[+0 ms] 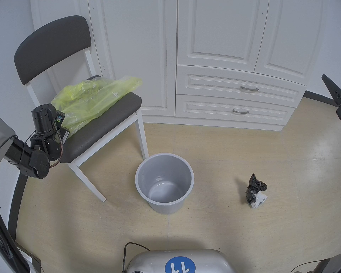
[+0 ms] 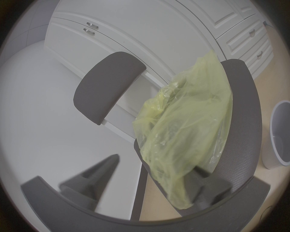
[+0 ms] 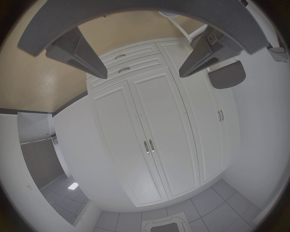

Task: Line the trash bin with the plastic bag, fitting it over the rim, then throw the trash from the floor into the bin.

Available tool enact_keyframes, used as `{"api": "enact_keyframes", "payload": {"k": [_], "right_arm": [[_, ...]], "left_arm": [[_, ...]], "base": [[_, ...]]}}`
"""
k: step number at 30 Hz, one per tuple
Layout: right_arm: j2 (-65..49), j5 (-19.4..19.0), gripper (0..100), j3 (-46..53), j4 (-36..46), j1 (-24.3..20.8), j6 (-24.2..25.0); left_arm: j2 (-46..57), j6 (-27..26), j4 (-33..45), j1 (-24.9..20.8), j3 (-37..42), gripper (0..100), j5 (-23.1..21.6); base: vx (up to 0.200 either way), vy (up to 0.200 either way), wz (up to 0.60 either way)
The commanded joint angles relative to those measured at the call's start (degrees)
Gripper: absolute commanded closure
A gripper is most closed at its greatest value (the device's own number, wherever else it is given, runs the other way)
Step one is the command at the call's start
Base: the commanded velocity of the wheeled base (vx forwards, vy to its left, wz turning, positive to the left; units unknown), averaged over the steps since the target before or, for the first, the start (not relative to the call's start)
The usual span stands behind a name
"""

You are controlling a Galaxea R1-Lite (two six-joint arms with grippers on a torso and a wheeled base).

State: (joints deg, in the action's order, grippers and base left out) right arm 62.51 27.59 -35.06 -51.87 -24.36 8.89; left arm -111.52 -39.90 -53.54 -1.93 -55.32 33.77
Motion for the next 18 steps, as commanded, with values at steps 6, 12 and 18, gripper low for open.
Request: {"api": "enact_keyframes", "payload": {"k": [6,12,18], "right_arm": [[0.06,0.01,0,0.17,0.02,0.01,-0.01],[0.06,0.1,0,1.13,0.02,0.01,-0.45],[0.15,0.19,0,2.89,0.1,0.19,-1.15]], "left_arm": [[-1.68,-0.27,-2.8,-0.53,0.13,100,-0.02],[-2.65,-0.09,-8.25,-1.5,1.71,100,-0.19],[-1.86,0.26,-17.83,-3.96,8.48,100,-5.2]], "base": [[0.0,0.0,0.0],[0.0,0.0,0.0],[0.0,0.0,0.0]]}}
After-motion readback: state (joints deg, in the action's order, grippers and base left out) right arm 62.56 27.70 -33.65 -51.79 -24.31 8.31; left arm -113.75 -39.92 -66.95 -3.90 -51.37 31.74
